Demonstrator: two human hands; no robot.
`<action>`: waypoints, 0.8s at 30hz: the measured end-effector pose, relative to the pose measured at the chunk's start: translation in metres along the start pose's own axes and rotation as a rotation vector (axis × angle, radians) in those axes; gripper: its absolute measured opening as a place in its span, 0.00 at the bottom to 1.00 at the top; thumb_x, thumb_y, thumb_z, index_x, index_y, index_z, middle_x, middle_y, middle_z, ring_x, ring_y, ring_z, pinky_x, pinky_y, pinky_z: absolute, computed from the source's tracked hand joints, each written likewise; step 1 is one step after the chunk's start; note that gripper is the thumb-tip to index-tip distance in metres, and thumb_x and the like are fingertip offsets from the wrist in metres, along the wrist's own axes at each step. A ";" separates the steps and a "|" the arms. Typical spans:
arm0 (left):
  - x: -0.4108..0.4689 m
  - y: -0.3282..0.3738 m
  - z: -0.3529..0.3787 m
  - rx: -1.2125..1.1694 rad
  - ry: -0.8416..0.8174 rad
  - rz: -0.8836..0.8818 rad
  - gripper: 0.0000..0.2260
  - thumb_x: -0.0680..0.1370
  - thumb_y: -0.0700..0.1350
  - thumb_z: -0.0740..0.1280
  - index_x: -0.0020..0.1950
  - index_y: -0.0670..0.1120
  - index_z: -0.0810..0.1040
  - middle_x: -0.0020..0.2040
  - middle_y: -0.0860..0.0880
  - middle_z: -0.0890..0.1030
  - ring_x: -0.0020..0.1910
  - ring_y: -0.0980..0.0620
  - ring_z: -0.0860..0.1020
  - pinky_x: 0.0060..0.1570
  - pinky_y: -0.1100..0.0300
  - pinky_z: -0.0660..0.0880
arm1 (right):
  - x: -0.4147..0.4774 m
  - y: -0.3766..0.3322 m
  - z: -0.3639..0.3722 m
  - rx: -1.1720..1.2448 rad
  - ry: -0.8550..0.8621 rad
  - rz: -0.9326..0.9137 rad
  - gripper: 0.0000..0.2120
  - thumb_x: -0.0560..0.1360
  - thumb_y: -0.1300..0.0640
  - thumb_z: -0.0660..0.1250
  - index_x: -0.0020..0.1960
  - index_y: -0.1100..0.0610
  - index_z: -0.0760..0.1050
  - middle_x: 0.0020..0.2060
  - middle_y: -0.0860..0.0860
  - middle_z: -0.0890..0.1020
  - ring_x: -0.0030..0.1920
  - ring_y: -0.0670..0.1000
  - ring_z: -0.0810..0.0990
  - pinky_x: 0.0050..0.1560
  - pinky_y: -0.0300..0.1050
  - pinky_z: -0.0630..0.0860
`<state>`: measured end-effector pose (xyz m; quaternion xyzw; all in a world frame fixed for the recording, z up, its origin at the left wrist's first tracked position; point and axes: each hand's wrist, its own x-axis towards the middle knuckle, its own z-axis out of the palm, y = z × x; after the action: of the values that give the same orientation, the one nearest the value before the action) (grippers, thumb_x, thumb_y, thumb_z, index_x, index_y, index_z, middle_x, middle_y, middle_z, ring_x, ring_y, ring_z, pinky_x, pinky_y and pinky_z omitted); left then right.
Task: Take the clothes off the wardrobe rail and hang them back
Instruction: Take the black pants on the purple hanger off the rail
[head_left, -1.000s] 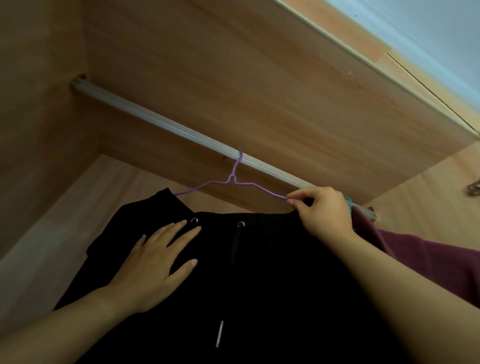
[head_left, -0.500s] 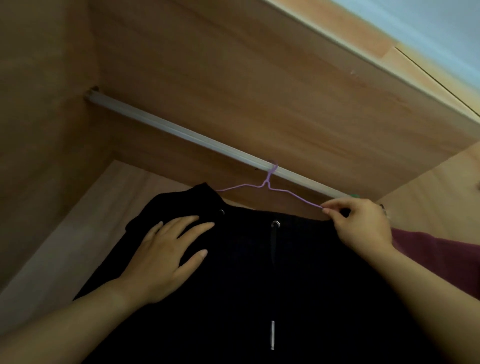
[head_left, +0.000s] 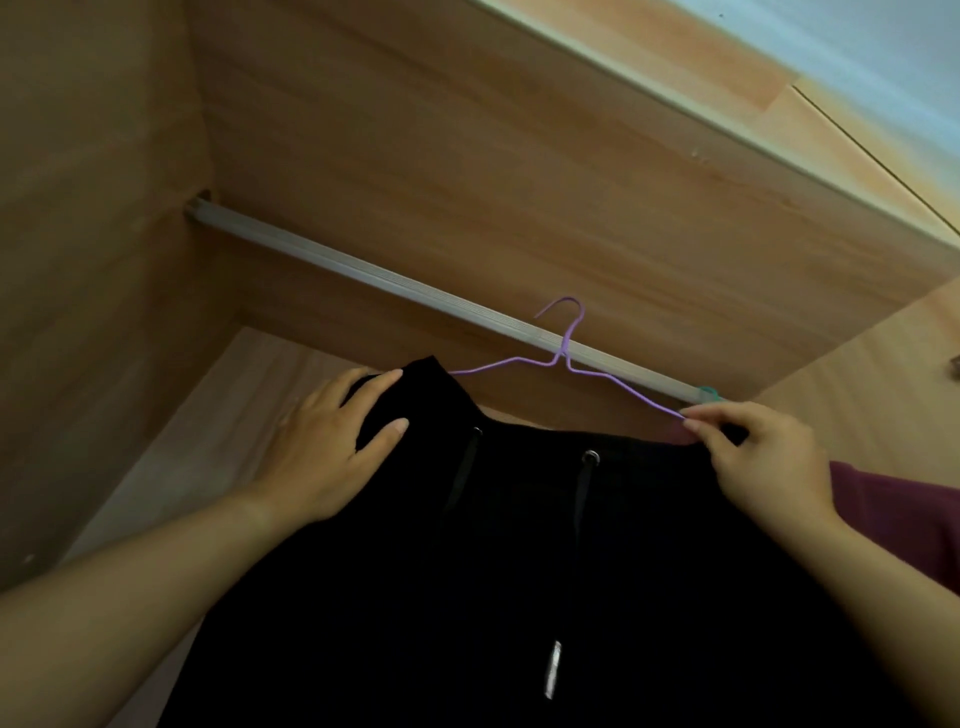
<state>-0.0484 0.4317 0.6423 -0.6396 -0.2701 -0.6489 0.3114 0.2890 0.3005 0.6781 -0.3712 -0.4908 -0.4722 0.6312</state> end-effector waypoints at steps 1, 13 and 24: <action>0.002 0.001 0.000 0.015 0.003 -0.002 0.32 0.71 0.69 0.44 0.73 0.60 0.59 0.72 0.52 0.64 0.70 0.50 0.62 0.66 0.49 0.64 | -0.004 0.002 -0.004 0.017 -0.009 -0.015 0.05 0.72 0.56 0.70 0.43 0.45 0.81 0.42 0.46 0.83 0.47 0.48 0.79 0.47 0.44 0.73; -0.109 0.029 0.005 0.046 -0.264 -0.003 0.25 0.71 0.72 0.45 0.47 0.59 0.75 0.42 0.57 0.70 0.40 0.57 0.73 0.36 0.58 0.67 | -0.141 0.025 -0.028 0.172 -0.221 -0.072 0.08 0.68 0.60 0.73 0.42 0.48 0.83 0.38 0.42 0.82 0.43 0.42 0.79 0.44 0.27 0.69; -0.322 0.054 -0.039 -0.051 -0.357 -0.198 0.14 0.74 0.60 0.59 0.43 0.55 0.81 0.38 0.54 0.73 0.38 0.53 0.73 0.36 0.55 0.70 | -0.355 0.018 -0.081 0.284 -0.421 0.074 0.06 0.71 0.60 0.71 0.47 0.52 0.83 0.39 0.45 0.80 0.42 0.42 0.78 0.48 0.36 0.73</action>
<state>-0.0378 0.3860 0.3164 -0.7226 -0.3660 -0.5591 0.1768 0.3027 0.3120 0.3143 -0.3866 -0.6589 -0.2872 0.5778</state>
